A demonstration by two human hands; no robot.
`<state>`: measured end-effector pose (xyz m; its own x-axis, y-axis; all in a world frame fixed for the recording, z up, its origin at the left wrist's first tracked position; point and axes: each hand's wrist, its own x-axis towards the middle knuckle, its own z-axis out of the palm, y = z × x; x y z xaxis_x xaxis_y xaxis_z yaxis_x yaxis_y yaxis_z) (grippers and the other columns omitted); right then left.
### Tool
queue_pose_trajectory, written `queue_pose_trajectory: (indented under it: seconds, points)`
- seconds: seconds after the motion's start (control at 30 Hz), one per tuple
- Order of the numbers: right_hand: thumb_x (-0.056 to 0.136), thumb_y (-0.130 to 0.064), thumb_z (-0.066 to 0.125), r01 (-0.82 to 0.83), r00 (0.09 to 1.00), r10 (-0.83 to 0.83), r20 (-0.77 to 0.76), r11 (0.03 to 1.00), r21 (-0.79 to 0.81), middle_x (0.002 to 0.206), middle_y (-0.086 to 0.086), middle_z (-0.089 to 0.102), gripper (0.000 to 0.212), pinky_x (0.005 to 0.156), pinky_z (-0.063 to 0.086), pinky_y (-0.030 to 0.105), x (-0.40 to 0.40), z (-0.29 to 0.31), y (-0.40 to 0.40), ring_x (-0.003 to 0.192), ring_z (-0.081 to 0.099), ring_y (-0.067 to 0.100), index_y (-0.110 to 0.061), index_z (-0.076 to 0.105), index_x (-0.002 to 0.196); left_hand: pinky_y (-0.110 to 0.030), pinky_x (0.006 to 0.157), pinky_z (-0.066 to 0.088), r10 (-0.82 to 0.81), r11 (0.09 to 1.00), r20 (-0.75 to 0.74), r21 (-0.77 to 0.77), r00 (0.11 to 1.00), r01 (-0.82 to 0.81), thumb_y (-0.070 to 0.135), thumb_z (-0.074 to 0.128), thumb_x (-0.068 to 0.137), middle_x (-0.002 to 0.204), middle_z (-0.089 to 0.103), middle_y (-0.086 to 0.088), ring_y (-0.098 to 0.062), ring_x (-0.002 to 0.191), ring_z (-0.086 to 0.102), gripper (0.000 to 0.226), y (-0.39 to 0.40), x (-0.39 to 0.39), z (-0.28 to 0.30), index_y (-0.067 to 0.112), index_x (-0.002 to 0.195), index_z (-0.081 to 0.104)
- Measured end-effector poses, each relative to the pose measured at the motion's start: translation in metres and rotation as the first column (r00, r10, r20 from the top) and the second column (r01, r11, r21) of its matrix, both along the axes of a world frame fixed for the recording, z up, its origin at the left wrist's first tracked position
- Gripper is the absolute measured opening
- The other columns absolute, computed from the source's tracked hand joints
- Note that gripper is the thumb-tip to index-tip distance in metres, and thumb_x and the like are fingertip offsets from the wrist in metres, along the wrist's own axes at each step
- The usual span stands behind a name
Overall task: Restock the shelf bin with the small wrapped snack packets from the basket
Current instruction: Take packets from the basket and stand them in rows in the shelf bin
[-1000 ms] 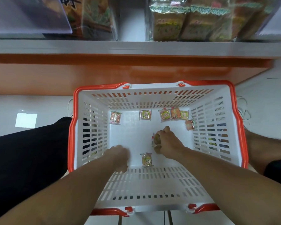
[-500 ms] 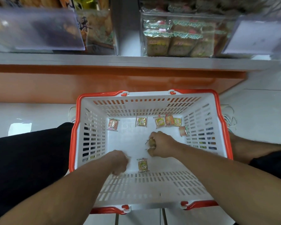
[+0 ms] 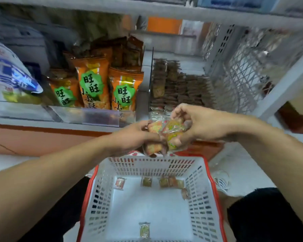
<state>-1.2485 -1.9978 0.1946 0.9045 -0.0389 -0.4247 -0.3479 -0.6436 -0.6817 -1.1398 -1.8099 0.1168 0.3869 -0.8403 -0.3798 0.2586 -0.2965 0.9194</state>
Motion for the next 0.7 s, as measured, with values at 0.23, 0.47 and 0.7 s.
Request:
queue_pose_trajectory:
  seconds: [0.23, 0.47, 0.7]
  points:
    - [0.069, 0.002, 0.073, 0.241, 0.863, -0.5, 0.067, 0.525, 0.816, 0.099, 0.008, 0.075, 0.053, 0.066, 0.058, 0.024, 0.004, 0.009, -0.008, 0.082, 0.073, 0.013, -0.008, 0.061, 0.12, -0.04, 0.067, 0.065, 0.215, 0.938, -0.214, -0.227, 0.953, -0.263, 0.011, 0.058, 0.098, 0.108, 0.077, -0.015, -0.023, 0.086, 0.075, 0.026, -0.016, 0.004, 0.058, 0.016, 0.123, 0.065]
    - [0.072, -0.007, 0.071, 0.247, 0.802, -0.589, 0.102, 0.483, 0.84, 0.112, 0.008, 0.075, 0.053, 0.076, 0.058, 0.021, 0.015, 0.001, -0.018, 0.095, 0.071, 0.015, -0.012, 0.064, 0.124, -0.035, 0.067, 0.063, 0.262, 0.907, -0.218, -0.276, 0.94, -0.317, 0.013, 0.065, 0.094, 0.114, 0.076, -0.01, -0.028, 0.102, 0.075, 0.029, -0.033, 0.016, 0.058, 0.018, 0.123, 0.063]
    - [0.079, -0.014, 0.069, 0.263, 0.799, -0.595, 0.089, 0.478, 0.838, 0.111, 0.011, 0.074, 0.042, 0.066, 0.055, 0.02, 0.013, 0.0, -0.016, 0.083, 0.066, 0.015, -0.014, 0.069, 0.121, -0.031, 0.062, 0.062, 0.189, 0.949, -0.156, -0.225, 0.97, -0.221, 0.019, 0.084, 0.077, 0.118, 0.075, -0.012, -0.023, 0.106, 0.074, 0.043, -0.03, 0.02, 0.06, 0.014, 0.117, 0.07]
